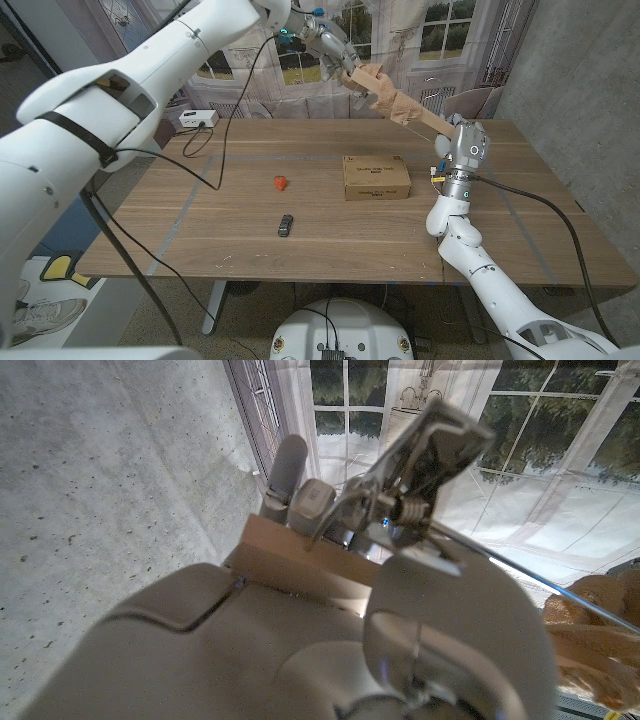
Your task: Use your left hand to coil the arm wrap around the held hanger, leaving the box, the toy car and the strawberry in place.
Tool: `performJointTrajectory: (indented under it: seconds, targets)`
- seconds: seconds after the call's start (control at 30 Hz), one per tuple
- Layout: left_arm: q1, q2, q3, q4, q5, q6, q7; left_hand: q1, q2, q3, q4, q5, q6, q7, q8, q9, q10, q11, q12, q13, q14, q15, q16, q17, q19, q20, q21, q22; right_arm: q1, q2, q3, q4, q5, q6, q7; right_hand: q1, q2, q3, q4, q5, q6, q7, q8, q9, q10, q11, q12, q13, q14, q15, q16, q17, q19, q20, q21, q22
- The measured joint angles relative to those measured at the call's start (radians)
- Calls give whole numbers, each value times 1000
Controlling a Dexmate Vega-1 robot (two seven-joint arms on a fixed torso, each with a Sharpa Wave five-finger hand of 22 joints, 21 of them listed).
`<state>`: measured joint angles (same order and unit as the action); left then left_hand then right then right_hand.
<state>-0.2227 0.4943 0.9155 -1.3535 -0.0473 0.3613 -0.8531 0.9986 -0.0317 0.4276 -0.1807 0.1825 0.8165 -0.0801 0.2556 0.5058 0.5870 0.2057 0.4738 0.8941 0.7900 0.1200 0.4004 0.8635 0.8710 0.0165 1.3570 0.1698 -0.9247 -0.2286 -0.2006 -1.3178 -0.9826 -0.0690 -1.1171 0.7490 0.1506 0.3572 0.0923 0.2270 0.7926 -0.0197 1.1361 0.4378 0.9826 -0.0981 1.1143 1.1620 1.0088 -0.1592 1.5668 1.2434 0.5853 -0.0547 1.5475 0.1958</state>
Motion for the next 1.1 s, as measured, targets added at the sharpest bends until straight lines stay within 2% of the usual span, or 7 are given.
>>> performJointTrajectory:
  seconds: [0.6, 0.73, 0.9, 0.97, 1.0, 1.07, 1.1]
  targets:
    - [-10, 21, 62, -114, 72, 20, -73, 0, 0, 16, -16, 0, 0, 0, -5, -15, 0, 0, -8, -50, 0, 0, -37, -44, 0, 0, -8, 0, 1, 13, 12, -8, 24, 13, 0, 1, 2, 0, 0, 0, 0, 0, 0, -2, -3, 3, 0, -2, -4, 4, -10, 0, 0, 0, 0, 0]
    - [-17, 25, 77, -143, 89, 22, -96, 0, 0, 21, -21, -2, 3, 4, -25, -18, 0, 0, -23, -69, 0, 0, -68, -71, 0, 0, -18, 0, 3, 14, 12, -8, 24, 15, 0, 1, 2, 0, 0, 0, 0, 0, 0, -2, -4, 3, 6, 4, -9, 9, -7, -1, 0, 0, 0, 0]
    - [-17, 34, 82, -173, 102, 31, -117, -14, 14, 12, -12, -2, -21, 28, -64, -29, -40, -38, -54, -104, -3, -3, -138, -128, 0, 0, -45, 0, 7, 15, 9, -9, 24, 17, 0, 1, 2, 0, 0, 0, 0, 0, 7, -1, -3, 3, 6, 0, -11, 11, -6, -1, 0, 0, 0, 0]
    - [-17, 36, 82, -178, 102, 31, -117, -17, 17, -3, 3, -2, -53, 27, -77, -38, -66, -61, -87, -131, -29, -29, -185, -171, -12, 12, -70, 0, 7, 15, 9, -9, 24, 17, 0, 1, 2, 0, 0, 0, 0, 0, 8, 0, -3, 3, 6, 0, -11, 11, -6, -1, 0, 0, 0, 0]
    - [-17, 39, 82, -185, 108, 39, -133, -23, 24, -9, 9, -2, -77, 13, -81, -43, -76, -70, -103, -143, -29, -58, -206, -191, -94, 52, -83, 0, 12, 14, 5, -9, 24, 17, 0, 1, 2, 0, 0, 0, 0, 0, 8, -1, -3, 3, 6, 0, -11, 11, -6, -1, 0, 0, 0, 0]
    - [-17, 42, 82, -191, 109, 43, -143, -35, 36, -22, 22, -2, -167, 23, -82, -55, -91, -85, -142, -169, -47, -90, -220, -231, -429, 37, -110, 0, 14, 13, 1, -9, 24, 17, 0, 1, 2, 0, 0, 0, 0, 0, 8, -2, -3, 3, 6, 1, -11, 11, -6, -1, 0, 0, 0, 0]
    - [-17, 44, 82, -193, 109, 44, -148, -39, 39, -28, 28, 4, -222, 37, -82, -62, -101, -96, -163, -181, -65, -108, -220, -250, -521, 16, -122, 0, 15, 12, 0, -9, 24, 17, 0, 1, 2, 0, 0, 0, 0, 0, 8, -2, -3, 3, 6, 0, -11, 11, -6, -1, 0, 0, 0, 0]
